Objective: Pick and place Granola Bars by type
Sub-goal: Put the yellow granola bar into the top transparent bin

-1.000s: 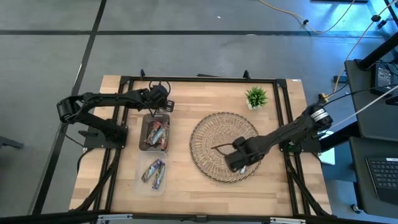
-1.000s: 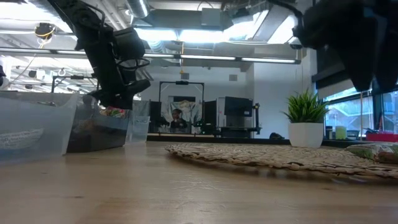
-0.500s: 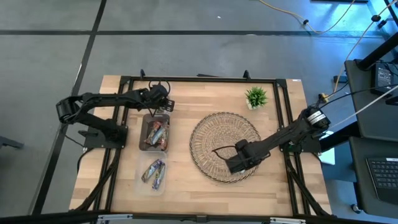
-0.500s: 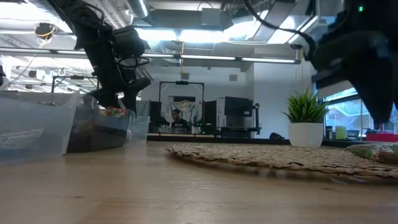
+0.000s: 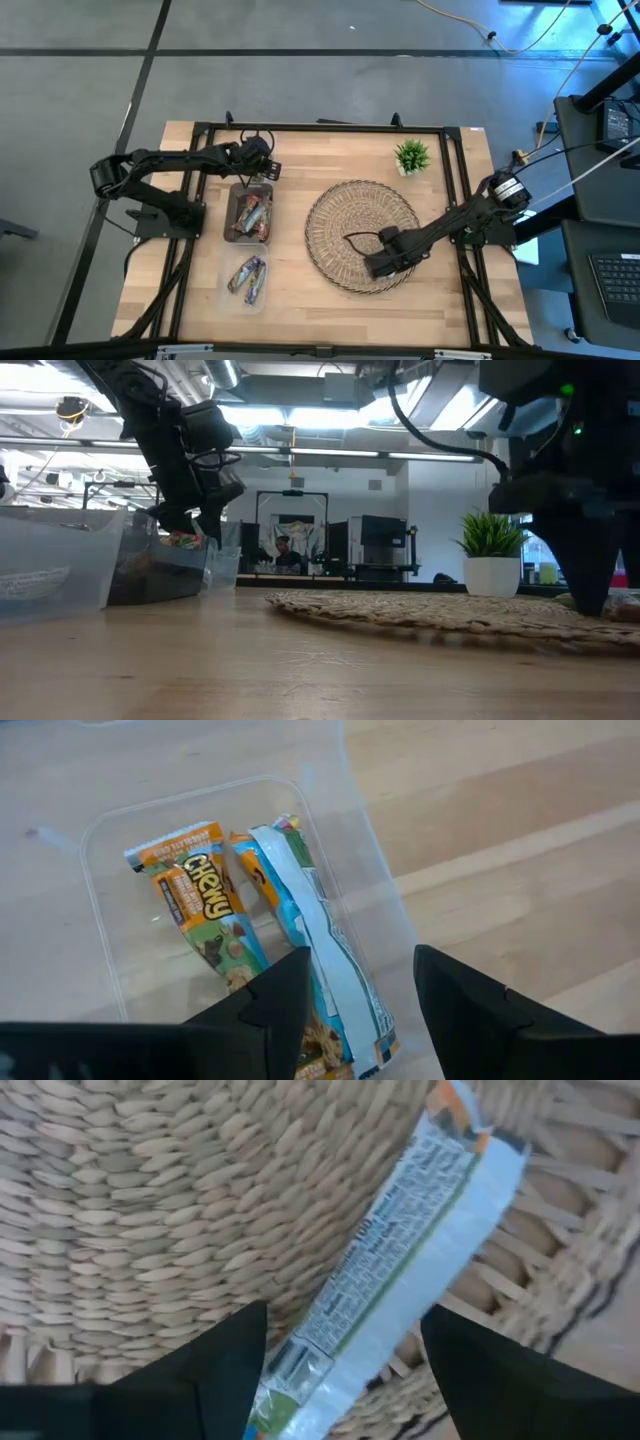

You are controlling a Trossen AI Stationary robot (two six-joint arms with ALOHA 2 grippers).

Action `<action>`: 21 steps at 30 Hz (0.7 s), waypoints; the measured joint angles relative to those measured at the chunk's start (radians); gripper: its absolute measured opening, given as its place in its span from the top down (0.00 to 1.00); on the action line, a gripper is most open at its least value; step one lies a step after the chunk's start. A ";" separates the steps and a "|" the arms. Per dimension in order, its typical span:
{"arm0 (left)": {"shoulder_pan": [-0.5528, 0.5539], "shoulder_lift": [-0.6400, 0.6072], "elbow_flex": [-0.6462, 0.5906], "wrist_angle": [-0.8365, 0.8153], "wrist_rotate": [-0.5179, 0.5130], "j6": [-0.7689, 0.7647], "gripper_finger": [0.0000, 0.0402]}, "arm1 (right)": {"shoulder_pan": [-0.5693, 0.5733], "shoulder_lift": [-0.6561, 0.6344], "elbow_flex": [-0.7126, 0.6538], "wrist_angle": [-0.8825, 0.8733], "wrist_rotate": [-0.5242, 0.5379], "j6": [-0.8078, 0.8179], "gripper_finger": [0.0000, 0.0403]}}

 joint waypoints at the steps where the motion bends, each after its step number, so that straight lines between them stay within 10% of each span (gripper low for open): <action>1: 0.000 0.000 0.000 0.000 0.000 0.000 0.57 | 0.000 0.000 -0.012 0.022 0.000 0.001 0.34; 21: 0.000 0.000 0.000 0.000 0.000 0.026 0.58 | -0.002 -0.003 -0.050 0.136 0.001 0.011 0.46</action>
